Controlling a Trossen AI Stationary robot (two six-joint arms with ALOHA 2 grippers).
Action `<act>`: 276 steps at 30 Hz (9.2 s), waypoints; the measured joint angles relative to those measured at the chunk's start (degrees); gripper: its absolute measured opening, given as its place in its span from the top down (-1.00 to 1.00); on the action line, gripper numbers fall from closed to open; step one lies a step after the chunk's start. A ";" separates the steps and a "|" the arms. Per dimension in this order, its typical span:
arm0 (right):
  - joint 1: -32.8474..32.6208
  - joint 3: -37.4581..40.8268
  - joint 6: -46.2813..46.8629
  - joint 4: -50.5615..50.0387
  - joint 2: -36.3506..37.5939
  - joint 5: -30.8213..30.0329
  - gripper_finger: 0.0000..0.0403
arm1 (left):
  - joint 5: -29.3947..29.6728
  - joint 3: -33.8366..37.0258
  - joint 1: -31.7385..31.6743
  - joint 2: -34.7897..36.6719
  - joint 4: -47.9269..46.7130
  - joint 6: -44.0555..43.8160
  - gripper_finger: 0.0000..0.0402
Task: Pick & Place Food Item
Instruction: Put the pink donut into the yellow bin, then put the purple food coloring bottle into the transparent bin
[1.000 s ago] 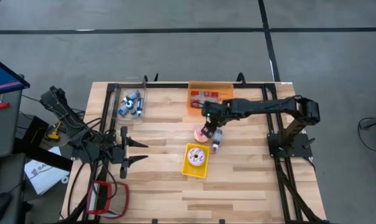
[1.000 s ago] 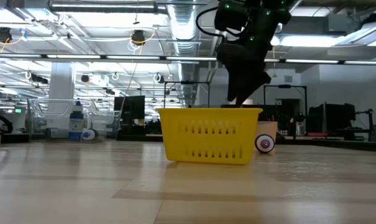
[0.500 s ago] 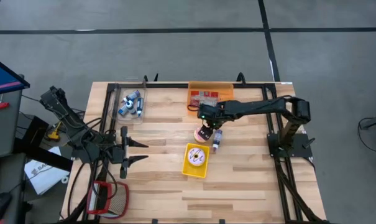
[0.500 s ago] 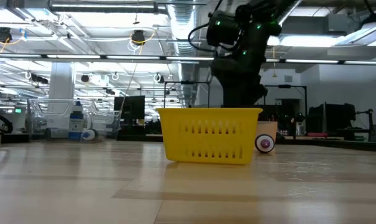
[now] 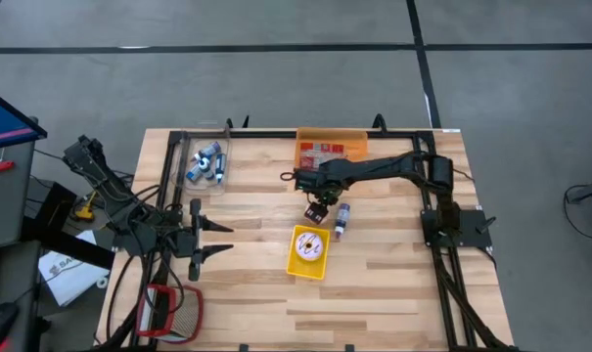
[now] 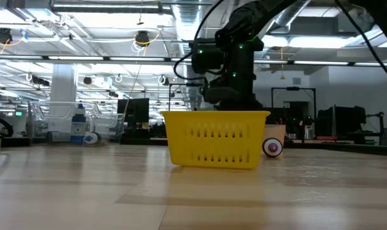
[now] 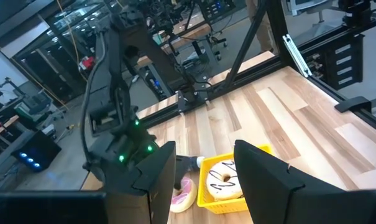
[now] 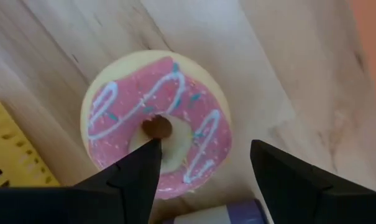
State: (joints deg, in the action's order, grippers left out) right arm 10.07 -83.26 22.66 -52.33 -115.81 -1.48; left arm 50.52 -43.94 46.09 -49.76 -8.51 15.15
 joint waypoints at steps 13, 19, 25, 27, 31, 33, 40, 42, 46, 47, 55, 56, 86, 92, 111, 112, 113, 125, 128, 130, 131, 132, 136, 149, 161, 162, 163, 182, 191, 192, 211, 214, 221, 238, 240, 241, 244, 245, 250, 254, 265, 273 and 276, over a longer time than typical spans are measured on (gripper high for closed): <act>-0.12 -0.58 -0.87 2.30 -4.63 0.41 -0.19 | -0.93 0.00 0.00 0.00 -0.03 -0.03 0.21; 0.72 -0.51 -1.97 2.86 -4.62 0.24 -0.05 | -0.93 0.00 0.00 -0.01 -0.04 -0.03 0.21; 2.19 -0.21 -3.64 7.17 -2.74 -0.39 0.33 | -0.91 0.00 0.00 0.00 -0.02 -0.03 0.21; 2.72 -0.24 -3.94 6.98 -1.16 -0.41 0.45 | -0.91 0.00 0.00 -0.01 -0.02 -0.03 0.21; 2.41 -0.24 -4.19 4.96 2.76 -0.12 0.61 | -0.92 0.00 0.00 -0.01 -0.05 -0.17 0.21; 1.24 -0.28 -3.09 4.36 5.90 0.11 0.63 | -0.91 0.00 0.00 0.00 -0.04 -0.17 0.21; -8.07 -0.33 3.51 3.07 13.12 1.59 0.64 | -0.91 0.00 0.00 -0.02 -0.04 -0.51 0.21; -11.44 -0.34 5.84 3.15 13.42 1.76 0.64 | -0.92 0.00 0.00 -0.01 -0.04 -0.59 0.21; -17.18 -0.35 9.72 4.69 13.37 1.78 0.64 | -0.91 0.00 0.00 -0.02 0.03 -0.62 0.21; -18.20 -0.35 10.38 5.53 13.37 1.45 0.64 | -0.91 0.00 0.00 -0.01 0.06 -0.61 0.21; -22.35 -0.50 13.89 11.26 11.81 -1.32 0.64 | -0.91 0.00 0.00 -0.02 1.08 0.92 0.21; -22.66 -0.33 14.03 10.78 11.22 -1.42 0.64 | -0.91 0.00 0.00 -0.02 1.06 1.03 0.21; -29.28 -27.41 14.92 -18.76 -11.59 -17.68 0.64 | -2.64 0.00 0.11 -0.02 1.38 1.00 0.21; -30.43 -27.41 14.32 -19.61 -11.83 -21.21 0.64 | -2.70 0.00 0.13 -0.02 1.46 0.95 0.21; -32.20 -27.41 17.55 -19.75 -11.83 -28.63 -0.05 | -2.66 0.00 0.13 -0.02 1.44 0.91 0.21; -32.23 -27.41 17.84 -19.70 -11.83 -28.67 -0.06 | -2.64 0.00 0.12 -0.02 1.44 0.91 0.21; -32.37 -27.41 18.16 -19.69 -11.83 -28.76 -0.07 | -2.66 0.00 0.11 -0.02 1.44 0.91 0.21; -36.27 -26.91 24.84 -19.51 -11.85 -33.40 0.03 | -2.59 0.00 0.13 -0.02 1.46 0.90 0.21; -36.90 -26.91 25.42 -19.90 -11.85 -37.26 0.06 | -2.59 0.00 0.12 -0.02 1.46 0.88 0.21; -37.17 -26.91 26.12 -19.85 -11.85 -39.08 0.08 | -2.61 0.00 0.13 -0.02 1.44 0.73 0.21; -37.16 -26.91 26.39 -19.83 -11.85 -39.30 0.08 | -2.60 0.00 0.12 -0.02 1.45 0.56 0.21; -37.08 -26.91 26.46 -19.83 -11.85 -39.28 0.08 | -2.61 0.00 0.12 -0.02 1.45 0.47 0.21; -37.30 -26.79 26.49 -19.37 -12.96 -39.08 0.06 | -2.62 0.00 0.13 -0.02 1.37 0.47 0.21; -38.23 -30.67 28.67 -24.07 -12.81 -34.11 -0.13 | -2.97 0.00 0.11 -0.02 1.42 0.60 0.21; -38.06 -33.40 28.49 -31.09 -12.72 -35.64 -0.12 | -3.01 0.00 0.13 -0.02 1.33 0.47 0.21; -37.85 -33.40 29.84 -34.26 -12.67 -36.77 -0.12 | -3.01 0.00 0.11 -0.02 1.32 0.47 0.21; -37.74 -33.39 31.63 -37.51 -12.55 -38.20 -0.12 | -3.02 0.00 0.11 -0.02 1.31 0.47 0.21; -20.08 3.60 30.30 -18.04 15.95 -25.71 -0.12 | -4.76 0.01 0.13 -0.28 1.40 -0.65 0.21; -6.65 25.80 28.97 7.51 35.05 -4.06 -0.12 | -4.85 0.00 0.13 -0.28 1.54 -0.45 0.21; -5.47 26.46 30.05 7.59 35.69 -3.16 -0.12 | -4.85 0.00 0.13 -0.28 1.78 -0.45 0.21; -0.39 17.42 35.61 1.90 14.33 11.48 -0.12 | -6.44 0.00 0.12 -0.30 3.17 0.68 0.21; -0.34 16.47 35.87 1.78 11.77 12.09 -0.12 | -6.46 0.00 0.13 -0.30 3.15 0.67 0.21; 1.20 16.09 35.19 2.36 6.32 11.98 -0.12 | -6.48 0.00 0.13 -0.30 3.01 0.91 0.21; 0.79 16.28 28.25 3.45 7.82 0.18 0.26 | -6.48 0.00 0.12 -0.30 3.02 1.01 0.21; 1.15 16.32 27.86 3.90 9.50 -1.30 0.32 | -6.48 0.00 0.11 -0.30 3.02 1.01 0.21; 1.37 16.31 27.72 4.33 10.53 -1.62 0.34 | -6.48 0.00 0.11 -0.30 3.02 1.02 0.21; 1.22 16.30 26.82 6.42 13.82 -1.61 0.35 | -6.48 0.00 0.13 -0.30 2.99 1.05 0.21; 1.18 16.30 26.55 7.66 15.24 -1.71 0.34 | -6.48 0.00 0.13 -0.30 2.96 1.07 0.21; 1.28 16.24 24.94 20.20 22.24 -1.15 0.30 | -4.36 0.00 0.13 -0.30 2.16 1.30 0.21; 2.02 16.16 23.12 34.16 25.23 4.23 0.33 | -2.97 0.00 0.11 -0.30 2.03 1.30 0.21; 6.32 7.36 19.52 52.91 13.40 18.63 0.31 | 6.70 0.00 -0.46 -0.36 -0.16 2.03 0.21; 3.73 -4.60 18.70 58.39 6.98 26.07 0.31 | 10.74 0.01 -11.03 -6.32 -7.33 -6.02 0.11; 3.50 -7.54 17.38 57.95 6.40 26.64 0.31 | 13.79 0.02 -15.48 -9.79 -1.85 -6.78 -0.03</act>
State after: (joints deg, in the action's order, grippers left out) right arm 13.56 -90.80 40.04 5.62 -109.40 25.16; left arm 64.31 -43.92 30.61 -59.55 -10.37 8.37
